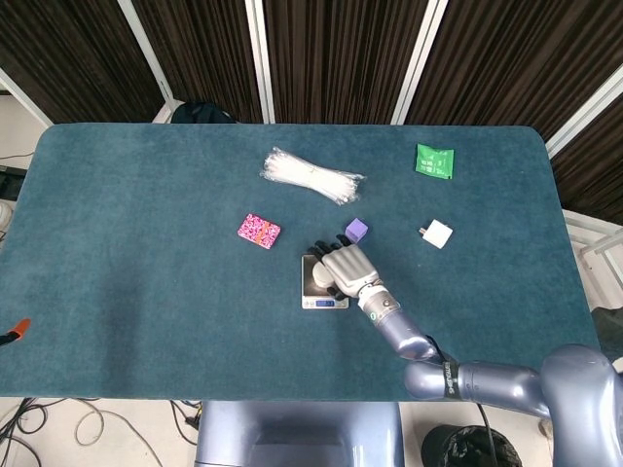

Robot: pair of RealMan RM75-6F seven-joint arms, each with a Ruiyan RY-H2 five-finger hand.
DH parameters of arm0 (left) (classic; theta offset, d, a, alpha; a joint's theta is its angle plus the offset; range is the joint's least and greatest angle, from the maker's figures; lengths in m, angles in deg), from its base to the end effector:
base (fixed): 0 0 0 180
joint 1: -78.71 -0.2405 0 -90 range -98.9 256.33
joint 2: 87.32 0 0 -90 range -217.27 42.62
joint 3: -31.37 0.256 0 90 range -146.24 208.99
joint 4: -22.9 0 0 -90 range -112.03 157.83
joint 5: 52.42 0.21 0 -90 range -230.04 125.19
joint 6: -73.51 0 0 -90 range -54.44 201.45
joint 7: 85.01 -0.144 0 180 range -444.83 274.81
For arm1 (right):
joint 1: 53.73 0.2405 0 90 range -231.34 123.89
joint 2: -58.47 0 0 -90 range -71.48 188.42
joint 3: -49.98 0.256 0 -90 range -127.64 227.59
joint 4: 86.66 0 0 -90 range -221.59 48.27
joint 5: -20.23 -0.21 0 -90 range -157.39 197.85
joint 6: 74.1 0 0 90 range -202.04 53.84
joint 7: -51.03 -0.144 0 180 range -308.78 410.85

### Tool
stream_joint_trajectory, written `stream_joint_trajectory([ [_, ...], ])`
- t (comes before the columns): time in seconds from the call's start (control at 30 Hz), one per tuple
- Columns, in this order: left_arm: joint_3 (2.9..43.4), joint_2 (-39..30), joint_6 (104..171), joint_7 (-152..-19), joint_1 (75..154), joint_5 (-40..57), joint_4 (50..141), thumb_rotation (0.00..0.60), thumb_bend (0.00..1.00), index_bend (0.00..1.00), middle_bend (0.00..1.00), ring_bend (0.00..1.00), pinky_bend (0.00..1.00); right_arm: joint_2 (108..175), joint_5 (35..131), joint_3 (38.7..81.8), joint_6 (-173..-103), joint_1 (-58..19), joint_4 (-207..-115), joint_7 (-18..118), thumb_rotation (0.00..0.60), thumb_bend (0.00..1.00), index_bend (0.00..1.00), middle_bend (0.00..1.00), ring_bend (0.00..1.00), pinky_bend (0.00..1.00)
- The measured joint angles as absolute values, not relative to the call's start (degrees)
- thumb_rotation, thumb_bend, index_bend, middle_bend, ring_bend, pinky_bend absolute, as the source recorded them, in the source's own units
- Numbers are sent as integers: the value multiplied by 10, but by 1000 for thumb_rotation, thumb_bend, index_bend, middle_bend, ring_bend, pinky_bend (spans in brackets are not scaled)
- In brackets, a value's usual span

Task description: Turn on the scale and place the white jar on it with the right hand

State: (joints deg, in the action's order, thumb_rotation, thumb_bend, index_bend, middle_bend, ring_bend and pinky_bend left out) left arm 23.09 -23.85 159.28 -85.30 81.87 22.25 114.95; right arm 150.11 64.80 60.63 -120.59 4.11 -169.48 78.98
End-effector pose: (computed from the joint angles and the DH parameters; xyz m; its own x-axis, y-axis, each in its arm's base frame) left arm -0.3352 0.1878 0.1897 0.3954 -0.0937 0.9137 0.9054 0.2074 -0.3705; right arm -0.0843 -0.3726 -0.0487 0.5071 -0.3728 0.7771 -0.8360 -0.4319 0.3383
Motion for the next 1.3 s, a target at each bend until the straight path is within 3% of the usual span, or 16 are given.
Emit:
stream_joint_trajectory([
  [0.17,230,-239,1592,-852,819,220,1149,600,118,0,0,0,0,1479,648,610,-1220,38,-1722,790,600,364,68,43,140,42],
  [0.47,230,-241,1595,-852,817,222,1152,600,118,0,0,0,0,1379,699,604,-1290,-9,-1824,778,600,364,48,39,137,40],
  [0.7,231,-242,1598,-858,815,222,1158,600,118,0,0,0,0,1294,803,566,-1415,-111,-1883,736,600,363,43,37,125,37],
  [1.1,233,-242,1597,-871,813,213,1170,600,118,0,0,0,0,1258,970,472,-1676,-323,-1868,680,600,363,43,37,115,12],
  [1.3,231,-244,1594,-875,812,204,1175,600,118,0,0,0,0,1271,985,438,-1718,-395,-1828,676,600,364,43,38,114,4],
])
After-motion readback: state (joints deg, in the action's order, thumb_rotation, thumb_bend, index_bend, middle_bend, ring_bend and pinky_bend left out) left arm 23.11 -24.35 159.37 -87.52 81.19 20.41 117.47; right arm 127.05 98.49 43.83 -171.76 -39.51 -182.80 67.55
